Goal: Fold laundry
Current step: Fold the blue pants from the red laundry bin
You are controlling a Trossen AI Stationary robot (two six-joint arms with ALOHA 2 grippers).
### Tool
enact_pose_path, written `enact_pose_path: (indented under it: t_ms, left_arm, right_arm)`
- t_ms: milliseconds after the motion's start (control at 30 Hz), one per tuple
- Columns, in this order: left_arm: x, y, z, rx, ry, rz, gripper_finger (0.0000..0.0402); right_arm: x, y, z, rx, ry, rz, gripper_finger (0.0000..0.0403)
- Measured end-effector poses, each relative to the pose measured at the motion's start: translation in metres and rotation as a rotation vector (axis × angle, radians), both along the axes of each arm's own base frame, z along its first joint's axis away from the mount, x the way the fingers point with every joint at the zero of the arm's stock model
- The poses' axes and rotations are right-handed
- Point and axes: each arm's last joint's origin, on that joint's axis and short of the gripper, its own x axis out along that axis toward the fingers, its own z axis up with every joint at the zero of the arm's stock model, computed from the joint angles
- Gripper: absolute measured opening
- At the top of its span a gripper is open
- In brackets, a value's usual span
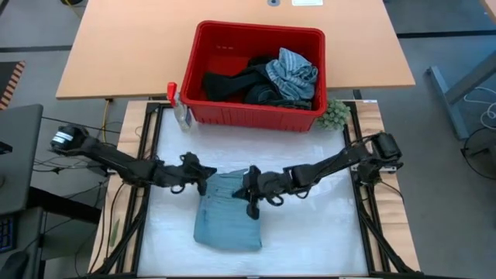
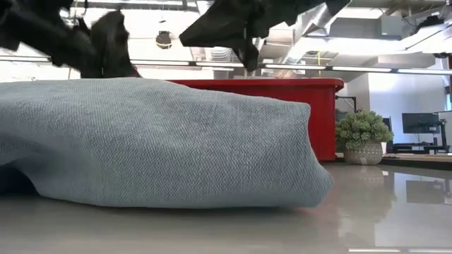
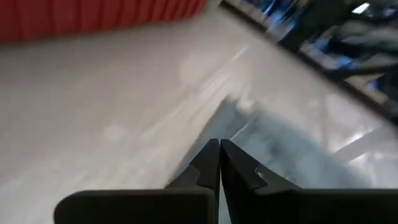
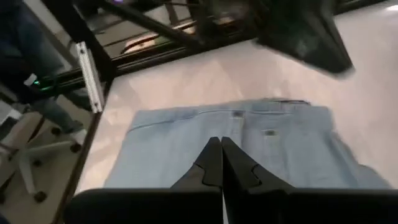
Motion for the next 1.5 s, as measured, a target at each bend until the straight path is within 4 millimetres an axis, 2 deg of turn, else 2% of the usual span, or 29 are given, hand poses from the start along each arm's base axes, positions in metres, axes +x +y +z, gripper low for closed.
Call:
enact_pose_path:
  t_ms: [100, 200, 367, 467, 600, 700, 800, 933, 1067, 1233, 1367, 1500]
  left_arm:
    - [-0.006, -0.005, 0.024, -0.009, -0.133, -0.082, 0.0]
    - [-0.011, -0.026, 0.029, -0.028, -0.167, -0.268, 0.0]
    - [-0.016, -0.066, -0.004, -0.048, -0.044, -0.401, 0.0]
    - [-0.018, -0.085, -0.025, -0.074, 0.026, -0.453, 0.0]
    - [-0.018, -0.091, -0.058, -0.155, 0.177, -0.393, 0.0]
    - [-0.016, -0.089, -0.071, -0.187, 0.222, -0.305, 0.0]
    - [-0.011, -0.08, -0.073, -0.183, 0.22, -0.238, 0.0]
    - [-0.005, -0.061, -0.061, -0.092, 0.186, -0.17, 0.0]
    - [-0.003, -0.04, -0.032, -0.016, 0.085, -0.111, 0.0]
    - [-0.015, -0.017, 0.006, 0.057, -0.034, -0.077, 0.0]
    - [-0.032, -0.004, 0.029, 0.079, -0.115, -0.034, 0.0]
    - [-0.049, 0.004, 0.04, 0.065, -0.161, -0.014, 0.0]
  right_arm:
    - [-0.006, 0.011, 0.002, 0.0, 0.014, 0.019, 0.002]
    - [-0.006, 0.026, -0.01, 0.016, 0.045, 0.044, 0.0021]
    - [0.001, 0.046, -0.054, 0.047, 0.131, 0.051, 0.0021]
    - [0.006, 0.055, -0.068, 0.086, 0.111, 0.047, 0.0021]
    - [0.009, 0.058, -0.097, 0.099, 0.173, 0.011, 0.002]
    - [0.013, 0.05, -0.106, 0.1, 0.194, -0.013, 0.002]
    - [0.015, 0.034, -0.11, 0.071, 0.217, -0.035, 0.002]
    - [0.018, -0.004, -0.108, 0.035, 0.237, -0.069, 0.002]
    - [0.021, -0.048, -0.105, 0.012, 0.281, -0.069, 0.002]
    - [0.023, -0.095, -0.106, 0.05, 0.296, -0.024, 0.002]
    - [0.022, -0.116, -0.105, 0.059, 0.292, -0.06, 0.002]
    - [0.021, -0.121, -0.089, 0.111, 0.276, -0.03, 0.002]
